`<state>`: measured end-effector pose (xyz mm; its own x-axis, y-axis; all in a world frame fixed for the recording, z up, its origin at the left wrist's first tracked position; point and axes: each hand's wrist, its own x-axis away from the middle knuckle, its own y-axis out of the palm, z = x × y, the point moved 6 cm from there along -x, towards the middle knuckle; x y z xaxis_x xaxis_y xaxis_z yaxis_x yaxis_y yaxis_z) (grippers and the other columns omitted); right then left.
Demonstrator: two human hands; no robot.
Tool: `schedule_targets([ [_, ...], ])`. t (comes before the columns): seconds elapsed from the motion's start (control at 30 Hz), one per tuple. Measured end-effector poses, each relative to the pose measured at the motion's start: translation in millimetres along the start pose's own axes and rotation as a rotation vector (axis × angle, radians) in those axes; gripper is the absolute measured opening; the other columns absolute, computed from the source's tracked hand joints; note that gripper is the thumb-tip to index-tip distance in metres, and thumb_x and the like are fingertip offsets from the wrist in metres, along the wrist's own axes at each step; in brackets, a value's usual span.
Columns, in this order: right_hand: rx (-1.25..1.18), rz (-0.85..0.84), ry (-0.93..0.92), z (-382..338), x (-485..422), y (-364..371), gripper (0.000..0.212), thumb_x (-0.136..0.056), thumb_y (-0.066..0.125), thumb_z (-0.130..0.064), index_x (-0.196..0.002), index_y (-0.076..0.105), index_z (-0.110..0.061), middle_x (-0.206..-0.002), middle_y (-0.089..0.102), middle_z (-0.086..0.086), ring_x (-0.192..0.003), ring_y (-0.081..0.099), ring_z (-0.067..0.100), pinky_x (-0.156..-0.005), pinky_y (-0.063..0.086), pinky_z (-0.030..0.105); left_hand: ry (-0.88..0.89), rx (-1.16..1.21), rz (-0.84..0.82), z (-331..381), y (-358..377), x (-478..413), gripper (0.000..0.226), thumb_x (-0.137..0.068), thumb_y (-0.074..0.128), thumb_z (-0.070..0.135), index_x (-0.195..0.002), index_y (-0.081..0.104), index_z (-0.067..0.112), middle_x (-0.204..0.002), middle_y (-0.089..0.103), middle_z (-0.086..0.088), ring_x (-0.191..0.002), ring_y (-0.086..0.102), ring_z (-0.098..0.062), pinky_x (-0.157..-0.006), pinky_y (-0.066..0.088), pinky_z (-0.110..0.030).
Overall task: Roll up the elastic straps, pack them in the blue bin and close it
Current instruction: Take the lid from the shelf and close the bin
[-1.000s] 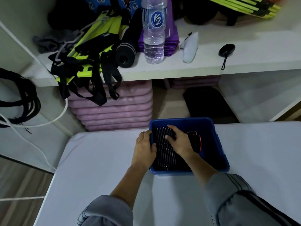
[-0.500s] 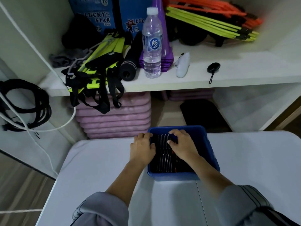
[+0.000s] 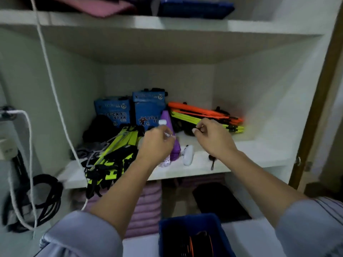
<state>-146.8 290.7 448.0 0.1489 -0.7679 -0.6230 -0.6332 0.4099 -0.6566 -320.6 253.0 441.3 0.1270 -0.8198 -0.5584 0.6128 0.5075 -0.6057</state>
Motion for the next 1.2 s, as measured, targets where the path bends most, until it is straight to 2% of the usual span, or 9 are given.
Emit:
schedule_targets([
  [0.17, 0.001, 0.227, -0.015, -28, -39, -60, 0.032, -0.093, 0.051, -0.032, -0.115, 0.052, -0.008, -0.112, 0.057, 0.014, -0.103, 0.054, 0.031, -0.076, 0.038, 0.032, 0.111, 0.028, 0.169, 44, -54, -40, 0.02, -0.089, 0.057, 0.028, -0.102, 0.061, 0.013, -0.083, 0.06, 0.0, -0.082, 0.056, -0.018, -0.069, 0.04, -0.025],
  [0.4, 0.036, 0.375, -0.054, -43, -80, -112, 0.045, -0.093, 0.052, -0.03, -0.128, 0.039, -0.005, -0.127, 0.043, 0.016, -0.117, 0.044, 0.032, -0.091, 0.038, 0.037, 0.194, -0.009, 0.303, 92, -83, -84, 0.034, -0.09, 0.056, 0.032, -0.115, 0.055, 0.008, -0.105, 0.062, -0.011, -0.097, 0.056, -0.026, -0.078, 0.045, -0.032],
  [0.53, -0.004, 0.419, -0.11, -58, -121, -144, 0.058, -0.094, 0.051, -0.033, -0.142, 0.025, -0.013, -0.136, 0.032, 0.016, -0.122, 0.041, 0.031, -0.097, 0.04, 0.039, 0.205, -0.012, 0.389, 125, -102, -111, 0.046, -0.091, 0.055, 0.029, -0.132, 0.041, 0.012, -0.119, 0.051, -0.015, -0.103, 0.051, -0.025, -0.08, 0.04, -0.03],
  [0.67, 0.067, 0.407, -0.171, -71, -162, -166, 0.064, -0.094, 0.05, -0.033, -0.148, 0.016, -0.025, -0.147, 0.017, 0.018, -0.13, 0.029, 0.033, -0.103, 0.035, 0.04, 0.197, -0.022, 0.4, 148, -115, -145, 0.062, -0.092, 0.053, 0.029, -0.145, 0.022, 0.03, -0.137, 0.032, -0.015, -0.121, 0.04, -0.029, -0.096, 0.042, -0.037],
  [0.73, 0.105, 0.378, -0.17, -74, -182, -171, 0.064, -0.095, 0.048, -0.035, -0.148, 0.015, -0.028, -0.15, 0.012, 0.019, -0.134, 0.022, 0.035, -0.107, 0.03, 0.043, 0.176, -0.061, 0.378, 154, -119, -161, 0.065, -0.093, 0.052, 0.03, -0.147, 0.015, 0.035, -0.146, 0.02, -0.017, -0.131, 0.03, -0.031, -0.102, 0.036, -0.04],
  [0.83, 0.145, 0.32, -0.149, -73, -206, -169, 0.059, -0.096, 0.044, -0.042, -0.147, 0.018, -0.031, -0.152, 0.01, 0.02, -0.139, 0.013, 0.04, -0.114, 0.022, 0.049, 0.148, -0.178, 0.339, 158, -121, -177, 0.066, -0.094, 0.049, 0.034, -0.147, 0.01, 0.039, -0.153, 0.006, -0.019, -0.138, 0.017, -0.033, -0.106, 0.031, -0.043],
  [0.97, 0.151, 0.248, -0.141, -69, -217, -159, 0.053, -0.096, 0.043, -0.043, -0.144, 0.027, -0.029, -0.15, 0.016, 0.019, -0.139, 0.01, 0.042, -0.112, 0.022, 0.05, 0.136, -0.284, 0.308, 154, -118, -191, 0.065, -0.094, 0.047, 0.038, -0.147, 0.01, 0.037, -0.155, 0.004, -0.018, -0.139, 0.016, -0.036, -0.104, 0.033, -0.045],
  [1.07, 0.135, 0.313, -0.167, -67, -218, -159, 0.047, -0.095, 0.046, -0.04, -0.139, 0.037, -0.025, -0.143, 0.029, 0.019, -0.134, 0.02, 0.04, -0.108, 0.029, 0.048, 0.18, -0.289, 0.354, 152, -117, -193, 0.058, -0.094, 0.046, 0.038, -0.146, 0.02, 0.032, -0.15, 0.02, -0.016, -0.134, 0.027, -0.032, -0.099, 0.038, -0.044],
  [1.2, 0.005, 0.453, -0.175, -64, -211, -165, 0.033, -0.092, 0.054, -0.036, -0.12, 0.057, -0.019, -0.127, 0.042, 0.016, -0.121, 0.034, 0.036, -0.102, 0.034, 0.043, 0.295, -0.161, 0.474, 156, -118, -181, 0.043, -0.094, 0.046, 0.036, -0.135, 0.041, 0.025, -0.134, 0.041, -0.011, -0.118, 0.045, -0.025, -0.089, 0.045, -0.038],
])
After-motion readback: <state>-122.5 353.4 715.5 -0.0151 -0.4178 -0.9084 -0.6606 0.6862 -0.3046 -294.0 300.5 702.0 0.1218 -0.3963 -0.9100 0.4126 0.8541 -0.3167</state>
